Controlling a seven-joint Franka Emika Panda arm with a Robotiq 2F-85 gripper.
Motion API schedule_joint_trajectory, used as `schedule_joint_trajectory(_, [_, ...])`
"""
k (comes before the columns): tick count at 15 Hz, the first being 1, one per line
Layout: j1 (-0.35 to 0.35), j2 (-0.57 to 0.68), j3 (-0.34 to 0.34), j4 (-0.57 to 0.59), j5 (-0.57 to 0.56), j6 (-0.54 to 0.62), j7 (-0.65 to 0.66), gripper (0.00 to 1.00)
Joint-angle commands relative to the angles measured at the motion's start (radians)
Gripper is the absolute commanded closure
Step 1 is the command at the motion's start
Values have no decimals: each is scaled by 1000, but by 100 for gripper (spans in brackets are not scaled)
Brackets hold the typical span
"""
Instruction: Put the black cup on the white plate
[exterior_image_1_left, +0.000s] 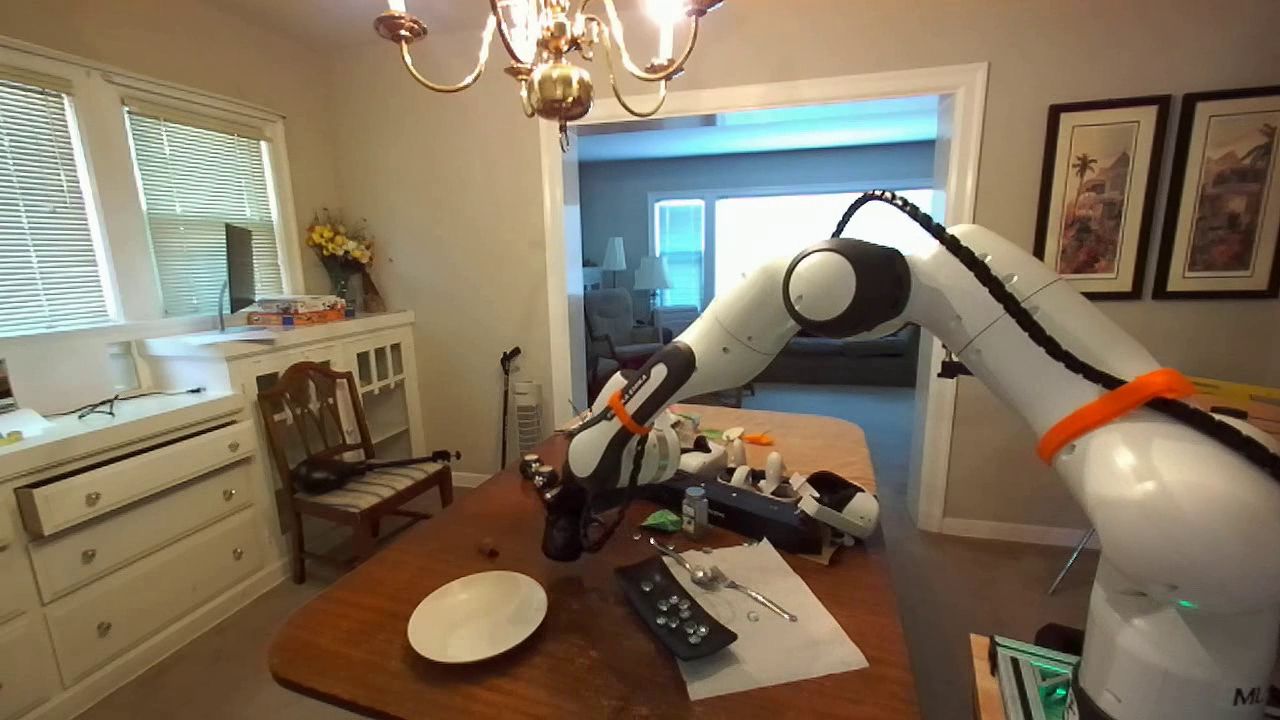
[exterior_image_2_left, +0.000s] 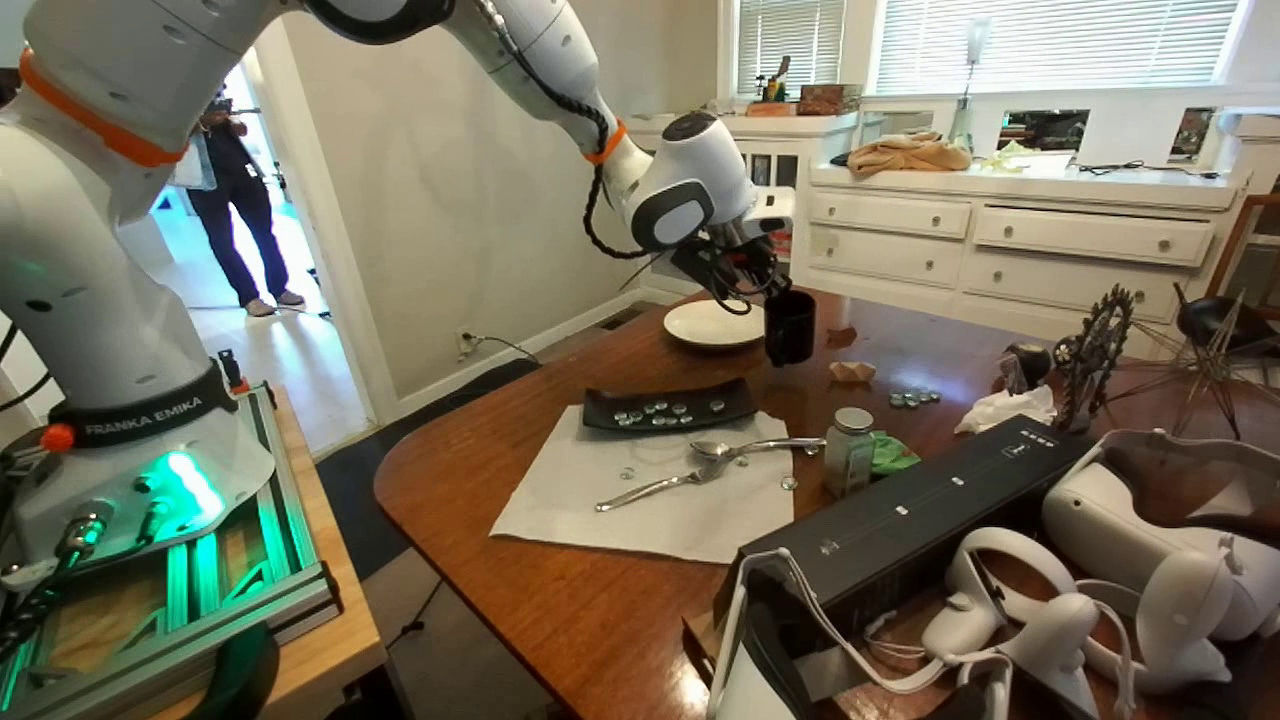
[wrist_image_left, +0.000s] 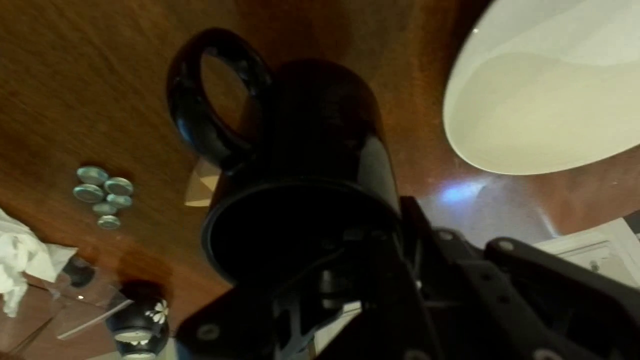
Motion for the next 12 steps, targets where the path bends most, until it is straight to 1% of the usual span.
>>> schedule_joint_trajectory(1, [15, 29, 34, 41, -29, 55, -21, 97])
schedule_joint_trajectory(2, [28, 35, 32, 47, -40, 81, -24, 97])
schedule_joint_trajectory(5, [77, 72, -9, 81, -82, 194, 1, 97])
schedule_joint_trajectory(7, [82, 89, -5, 87, -117, 243, 1, 97])
schedule_joint_trajectory(8, [77, 91, 5, 82, -138, 252, -1, 97])
schedule_joint_trajectory(9, [62, 82, 36, 65, -129, 251, -44, 97])
schedule_joint_trajectory(11, [31, 62, 91, 41, -165, 213, -73, 97])
schedule_joint_trajectory(12, [19, 58, 115, 35, -177, 213, -90, 97])
